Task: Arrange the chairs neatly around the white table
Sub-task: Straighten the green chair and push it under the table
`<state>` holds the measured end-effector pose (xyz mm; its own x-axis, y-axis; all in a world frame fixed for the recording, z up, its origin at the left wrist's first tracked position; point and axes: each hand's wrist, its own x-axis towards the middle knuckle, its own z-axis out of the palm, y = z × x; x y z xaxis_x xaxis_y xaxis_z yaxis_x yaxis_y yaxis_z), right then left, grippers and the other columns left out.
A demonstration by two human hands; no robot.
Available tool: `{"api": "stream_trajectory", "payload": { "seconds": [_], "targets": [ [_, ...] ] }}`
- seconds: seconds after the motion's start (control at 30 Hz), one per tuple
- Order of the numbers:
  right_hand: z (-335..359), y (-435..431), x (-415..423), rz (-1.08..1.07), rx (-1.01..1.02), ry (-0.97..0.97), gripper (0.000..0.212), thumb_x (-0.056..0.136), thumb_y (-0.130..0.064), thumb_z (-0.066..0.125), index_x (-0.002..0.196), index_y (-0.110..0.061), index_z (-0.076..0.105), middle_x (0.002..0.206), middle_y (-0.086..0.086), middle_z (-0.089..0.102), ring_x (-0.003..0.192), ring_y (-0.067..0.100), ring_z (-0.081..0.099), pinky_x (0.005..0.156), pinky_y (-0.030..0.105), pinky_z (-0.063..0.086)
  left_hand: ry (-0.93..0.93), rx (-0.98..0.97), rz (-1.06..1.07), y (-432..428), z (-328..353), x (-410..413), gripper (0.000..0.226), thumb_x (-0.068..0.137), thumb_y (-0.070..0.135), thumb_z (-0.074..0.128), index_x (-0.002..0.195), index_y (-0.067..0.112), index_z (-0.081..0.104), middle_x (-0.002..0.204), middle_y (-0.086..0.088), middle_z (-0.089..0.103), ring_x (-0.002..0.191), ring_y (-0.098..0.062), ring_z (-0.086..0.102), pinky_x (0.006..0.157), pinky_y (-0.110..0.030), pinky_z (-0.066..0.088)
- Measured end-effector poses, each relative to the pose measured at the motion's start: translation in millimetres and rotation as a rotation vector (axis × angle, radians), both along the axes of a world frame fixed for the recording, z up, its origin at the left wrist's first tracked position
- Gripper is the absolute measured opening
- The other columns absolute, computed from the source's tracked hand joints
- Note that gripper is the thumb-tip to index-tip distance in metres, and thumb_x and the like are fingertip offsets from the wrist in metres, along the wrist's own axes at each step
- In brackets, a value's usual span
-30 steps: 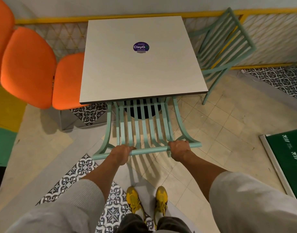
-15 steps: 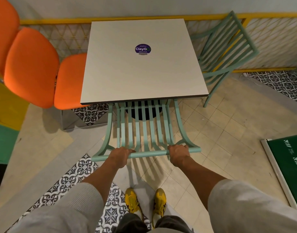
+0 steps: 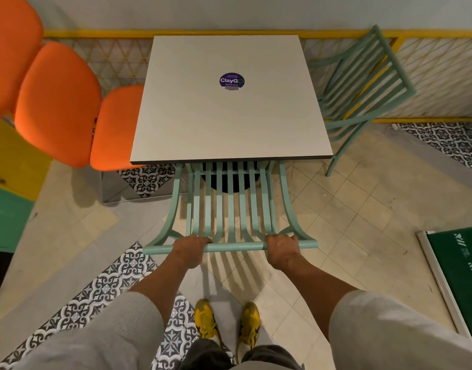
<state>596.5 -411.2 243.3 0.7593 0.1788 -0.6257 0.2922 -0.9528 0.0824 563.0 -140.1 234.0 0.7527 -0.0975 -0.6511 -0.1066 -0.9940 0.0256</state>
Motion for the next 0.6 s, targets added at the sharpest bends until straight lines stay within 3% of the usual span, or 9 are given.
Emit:
{"api": "stream_trajectory", "payload": {
  "seconds": [0.1,0.17,0.27,0.33,0.53,0.6],
  "targets": [
    [0.7,0.4,-0.3,-0.004,0.007,0.01,0.037,0.102,-0.025,0.051,0.139,-0.018,0.052,0.13,0.007,0.065,0.122,0.03,0.062,0.118,0.053,0.034,-0.03,-0.02,0.042,0.3,1.0,-4.7,0.051,0.102,0.034,0.06,0.15,0.023,0.048,0.13,-0.004,0.067,0.115,-0.025,0.067,0.103,-0.042,0.055],
    [3.2,1.1,1.3,-0.013,0.017,0.044,0.044,0.102,-0.038,0.054,0.141,-0.018,0.049,0.135,0.007,0.063,0.126,0.03,0.06,0.119,0.054,0.033,-0.047,-0.019,0.039,1.0,3.1,-8.5,0.057,0.1,0.041,0.062,0.151,0.022,0.045,0.134,-0.003,0.066,0.119,-0.025,0.065,0.105,-0.044,0.052],
    [10.3,4.4,8.7,-0.009,0.015,0.126,0.078,0.094,-0.071,0.054,0.149,-0.017,0.043,0.143,0.009,0.059,0.133,0.033,0.055,0.118,0.055,0.033,-0.075,-0.008,0.056,4.9,8.8,-15.6,0.067,0.098,0.049,0.062,0.156,0.023,0.04,0.141,-0.003,0.063,0.128,-0.026,0.06,0.112,-0.048,0.044],
    [20.3,12.3,15.7,0.02,0.027,0.173,0.094,0.089,-0.081,0.052,0.156,-0.016,0.037,0.151,0.01,0.054,0.138,0.034,0.05,0.119,0.054,0.033,-0.097,-0.015,0.1,13.5,19.0,-22.3,0.071,0.097,0.052,0.062,0.158,0.024,0.038,0.148,-0.004,0.059,0.135,-0.027,0.055,0.116,-0.048,0.039],
    [55.9,69.7,32.8,0.186,0.14,0.191,0.099,0.087,-0.084,0.053,0.155,-0.013,0.042,0.154,0.012,0.052,0.137,0.034,0.052,0.113,0.051,0.042,-0.207,-0.042,0.255,69.5,63.9,-52.1,0.057,0.095,0.054,0.063,0.146,0.031,0.051,0.141,0.001,0.065,0.13,-0.025,0.057,0.111,-0.045,0.042],
    [65.9,102.1,31.5,0.261,0.151,0.203,0.1,0.088,-0.083,0.053,0.157,-0.012,0.039,0.158,0.012,0.049,0.14,0.035,0.05,0.114,0.05,0.043,-0.208,0.001,0.334,96.5,75.6,-69.9,0.064,0.095,0.057,0.061,0.151,0.029,0.047,0.143,-0.002,0.063,0.133,-0.027,0.055,0.109,-0.045,0.041]
  ]
}}
